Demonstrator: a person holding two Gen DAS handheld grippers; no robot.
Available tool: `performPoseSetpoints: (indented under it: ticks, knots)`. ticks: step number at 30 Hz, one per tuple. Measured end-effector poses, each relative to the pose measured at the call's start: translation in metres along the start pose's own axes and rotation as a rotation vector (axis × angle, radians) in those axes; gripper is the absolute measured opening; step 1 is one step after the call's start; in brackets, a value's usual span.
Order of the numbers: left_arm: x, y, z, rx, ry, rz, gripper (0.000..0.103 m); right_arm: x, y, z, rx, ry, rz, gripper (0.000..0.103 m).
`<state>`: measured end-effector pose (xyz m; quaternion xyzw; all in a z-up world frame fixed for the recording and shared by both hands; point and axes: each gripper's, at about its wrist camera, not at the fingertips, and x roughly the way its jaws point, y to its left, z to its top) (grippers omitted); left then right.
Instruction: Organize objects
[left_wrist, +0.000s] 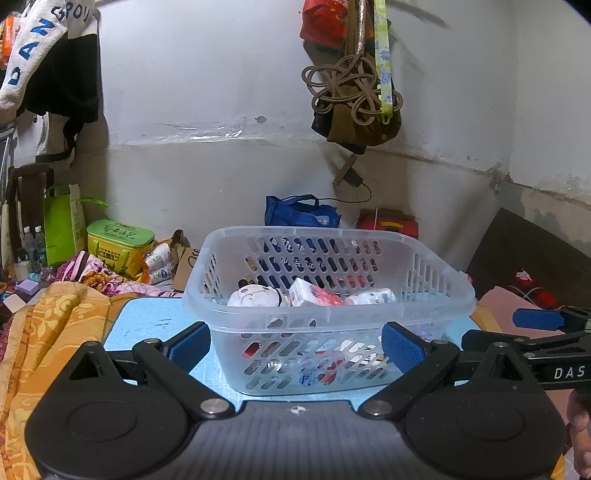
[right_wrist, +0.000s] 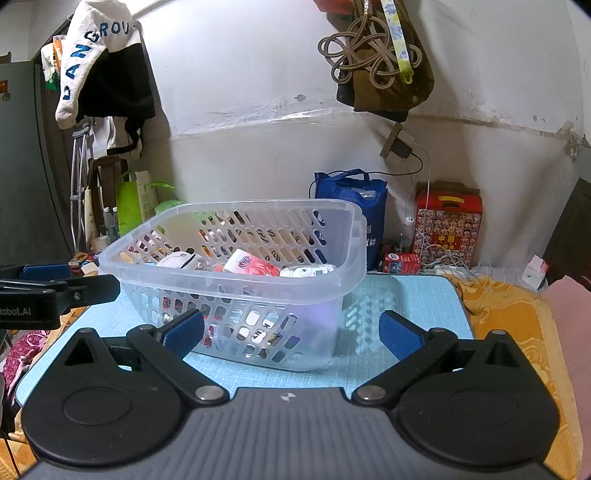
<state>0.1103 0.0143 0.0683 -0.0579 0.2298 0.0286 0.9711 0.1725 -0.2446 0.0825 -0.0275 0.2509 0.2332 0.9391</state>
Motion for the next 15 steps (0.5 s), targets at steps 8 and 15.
performPoseSetpoints:
  ticks: [8,15]
  knots:
    - [-0.0012,-0.0041,0.0004,-0.002,-0.008,-0.015,0.1,-0.0016,0.0011,-0.0006,0.001,-0.001,-0.003,0.103]
    - [-0.0057,-0.0068,-0.0021,0.007,-0.034,-0.011,0.1,-0.0033,0.0018,-0.003,-0.004,-0.004,-0.01,0.103]
